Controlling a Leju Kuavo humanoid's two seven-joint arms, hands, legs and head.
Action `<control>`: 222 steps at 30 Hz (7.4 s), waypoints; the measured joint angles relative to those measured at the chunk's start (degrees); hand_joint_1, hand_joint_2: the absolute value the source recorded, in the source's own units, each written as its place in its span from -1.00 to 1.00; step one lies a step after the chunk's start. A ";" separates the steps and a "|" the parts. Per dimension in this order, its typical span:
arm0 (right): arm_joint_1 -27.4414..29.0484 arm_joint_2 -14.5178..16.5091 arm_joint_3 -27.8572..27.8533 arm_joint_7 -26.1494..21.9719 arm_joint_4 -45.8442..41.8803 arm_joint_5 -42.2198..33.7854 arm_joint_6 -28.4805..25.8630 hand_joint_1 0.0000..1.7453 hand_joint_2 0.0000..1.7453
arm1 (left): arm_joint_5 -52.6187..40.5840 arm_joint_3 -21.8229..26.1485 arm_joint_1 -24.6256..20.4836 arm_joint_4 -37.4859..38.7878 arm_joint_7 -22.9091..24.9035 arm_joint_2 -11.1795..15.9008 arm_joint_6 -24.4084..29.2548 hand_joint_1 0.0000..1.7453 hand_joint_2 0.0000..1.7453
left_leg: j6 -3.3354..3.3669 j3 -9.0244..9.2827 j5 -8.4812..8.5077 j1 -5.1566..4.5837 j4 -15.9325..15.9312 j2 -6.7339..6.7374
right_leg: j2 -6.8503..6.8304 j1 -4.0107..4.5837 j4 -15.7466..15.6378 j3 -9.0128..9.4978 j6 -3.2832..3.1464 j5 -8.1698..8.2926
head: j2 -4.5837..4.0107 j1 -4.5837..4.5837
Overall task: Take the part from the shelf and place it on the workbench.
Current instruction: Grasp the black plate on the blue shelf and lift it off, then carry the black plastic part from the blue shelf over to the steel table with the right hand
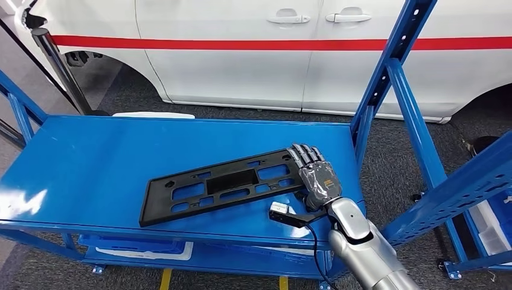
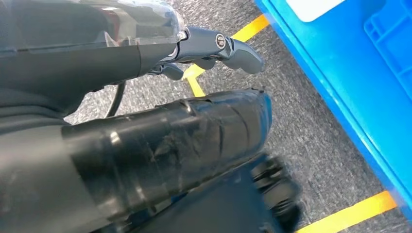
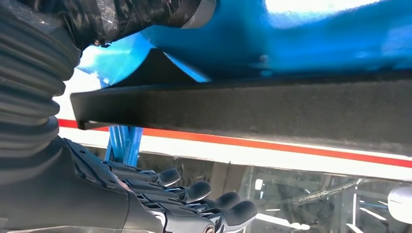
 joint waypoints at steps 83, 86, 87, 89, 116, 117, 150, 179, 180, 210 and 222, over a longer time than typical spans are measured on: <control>13.63 10.30 -5.88 2.63 -27.79 22.02 -17.12 1.00 1.00 | 3.35 -2.13 0.54 0.00 -1.75 -0.32 0.93 -1.00 -1.00 | -0.27 -0.32 -0.55 0.10 -1.91 -0.56 | -0.32 0.08 -0.18 -1.00 0.34 0.23 | 0.00 -0.12; 15.67 10.70 -3.85 3.76 -31.01 22.97 -17.12 1.00 1.00 | 3.87 -1.42 0.62 0.00 -2.54 -0.32 0.64 -1.00 -1.00 | -1.00 -4.84 -5.50 0.35 7.93 -0.54 | -0.40 0.04 -0.33 -0.79 -0.19 0.15 | 0.00 -0.14; 16.21 10.76 -3.23 4.05 -31.72 22.99 -17.12 1.00 1.00 | 4.09 -1.23 0.65 0.00 -2.77 -0.31 0.41 -1.00 -1.00 | -1.16 -6.25 -6.27 0.43 10.74 -0.54 | -0.39 0.05 -0.33 -0.75 -0.22 0.11 | 0.00 -0.14; 17.20 10.81 -2.17 4.73 -32.71 23.04 -17.12 1.00 1.00 | 4.66 -0.88 0.73 0.00 -3.48 -0.30 -0.23 -1.00 -0.50 | -1.31 -6.34 -4.55 0.60 10.41 -0.52 | -0.34 0.02 -0.29 -0.59 -0.22 0.01 | 0.00 -0.15; 20.77 9.78 1.51 8.42 -33.96 21.68 -17.12 1.00 1.00 | 5.21 1.53 1.12 0.00 -1.41 -0.30 3.40 -1.00 1.00 | -1.23 -3.56 -4.82 0.41 5.81 -0.51 | -0.31 0.06 -0.19 0.01 -0.13 -0.39 | 0.00 -0.16; 20.90 9.78 1.51 8.29 -33.96 21.61 -17.11 1.00 1.00 | 5.21 1.53 1.14 0.00 -1.36 -0.30 3.48 -1.00 1.00 | -1.38 -5.11 -6.19 0.47 9.33 -0.51 | -0.35 0.09 -0.18 -0.03 -0.17 -0.38 | 0.00 -0.15; 22.13 9.87 -0.04 7.01 -34.04 20.72 -17.10 1.00 1.00 | 4.99 1.57 1.30 0.00 -1.13 -0.29 4.04 -1.00 1.00 | -1.67 -5.04 -5.12 0.51 10.41 -0.26 | -0.61 0.21 -0.23 -0.11 -0.55 -0.33 | 0.00 -0.28; 22.42 10.08 -1.17 6.27 -33.83 19.76 -17.10 1.00 1.00 | 4.60 1.57 1.23 0.00 -1.00 -0.29 4.15 -1.00 1.00 | -1.47 -5.73 -7.44 0.46 11.68 -0.02 | -0.90 0.08 -0.19 0.28 -0.45 -0.39 | 0.00 -0.39; 22.42 10.08 -1.18 6.22 -33.74 19.74 -17.09 1.00 1.00 | 4.60 1.57 1.23 0.00 -0.98 -0.29 4.16 -1.00 1.00 | -1.52 -5.40 -7.28 0.49 12.58 -0.02 | -0.95 0.08 -0.02 -0.37 -0.42 -0.01 | 0.00 -0.39; 22.00 10.48 -1.38 5.97 -32.57 19.10 -17.09 1.00 1.00 | 4.56 1.57 1.22 0.00 -0.78 -0.31 4.28 -1.00 1.00 | -1.61 -6.49 -5.14 0.38 9.83 -0.01 | -1.12 0.51 -2.48 1.24 -0.59 0.74 | 0.00 -0.31; 21.89 10.48 -1.42 5.84 -32.46 18.32 -17.12 1.00 1.00 | 4.55 1.57 0.96 0.00 -1.01 -0.31 4.22 -1.00 1.00 | 0.83 3.52 -0.13 0.81 -5.08 -0.12 | -0.91 -0.26 4.38 -6.05 2.77 -0.77 | 0.00 -0.24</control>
